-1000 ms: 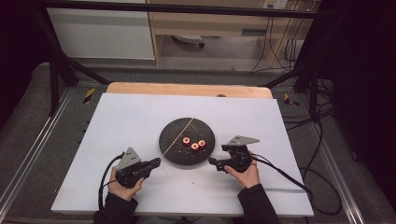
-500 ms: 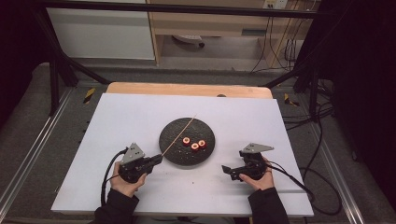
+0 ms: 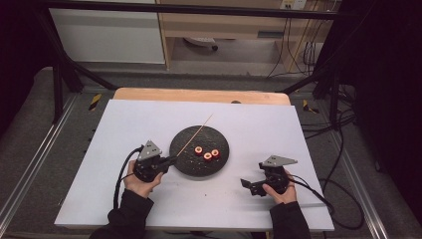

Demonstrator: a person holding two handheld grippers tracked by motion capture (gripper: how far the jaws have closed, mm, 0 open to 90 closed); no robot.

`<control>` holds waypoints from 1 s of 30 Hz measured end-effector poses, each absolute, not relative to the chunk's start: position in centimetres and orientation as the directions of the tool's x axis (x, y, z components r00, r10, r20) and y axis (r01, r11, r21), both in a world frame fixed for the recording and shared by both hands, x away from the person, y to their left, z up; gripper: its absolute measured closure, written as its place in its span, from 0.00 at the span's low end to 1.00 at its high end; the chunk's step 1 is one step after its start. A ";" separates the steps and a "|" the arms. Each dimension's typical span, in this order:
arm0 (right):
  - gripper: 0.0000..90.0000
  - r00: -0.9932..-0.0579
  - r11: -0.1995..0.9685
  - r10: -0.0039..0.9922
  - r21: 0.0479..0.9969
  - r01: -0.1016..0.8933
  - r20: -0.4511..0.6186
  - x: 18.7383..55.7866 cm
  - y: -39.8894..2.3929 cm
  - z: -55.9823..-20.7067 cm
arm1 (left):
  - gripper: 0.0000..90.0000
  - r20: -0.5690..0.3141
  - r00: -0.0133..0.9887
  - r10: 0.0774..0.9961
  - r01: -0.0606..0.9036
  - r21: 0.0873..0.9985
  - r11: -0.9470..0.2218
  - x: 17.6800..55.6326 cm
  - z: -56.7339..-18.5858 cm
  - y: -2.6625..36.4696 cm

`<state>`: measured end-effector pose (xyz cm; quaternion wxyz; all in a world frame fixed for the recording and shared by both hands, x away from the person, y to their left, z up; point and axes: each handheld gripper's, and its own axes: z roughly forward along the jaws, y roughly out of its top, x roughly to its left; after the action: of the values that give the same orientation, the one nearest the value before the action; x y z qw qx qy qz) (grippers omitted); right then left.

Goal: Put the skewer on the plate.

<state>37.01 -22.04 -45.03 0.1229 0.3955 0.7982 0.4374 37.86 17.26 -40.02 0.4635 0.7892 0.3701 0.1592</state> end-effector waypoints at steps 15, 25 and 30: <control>0.01 -0.663 0.307 0.732 0.792 0.528 0.157 36.8 -22.1 -45.1 | 0.98 -0.073 0.631 0.772 0.492 0.807 -0.326 40.4 -41.3 15.5; 0.01 -0.667 0.313 0.728 0.788 0.530 0.158 36.8 -22.0 -45.4 | 0.98 -0.030 0.601 0.799 0.533 0.760 -0.372 41.0 -42.6 14.6; 0.01 -0.670 0.317 0.726 0.788 0.528 0.157 36.9 -22.0 -45.4 | 0.98 -0.008 0.595 0.803 0.542 0.742 -0.394 41.1 -43.2 14.1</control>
<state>36.89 -21.95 -45.42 0.1138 0.3901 0.8034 0.4353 41.12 14.09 -43.25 0.3642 0.8155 0.4126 0.1792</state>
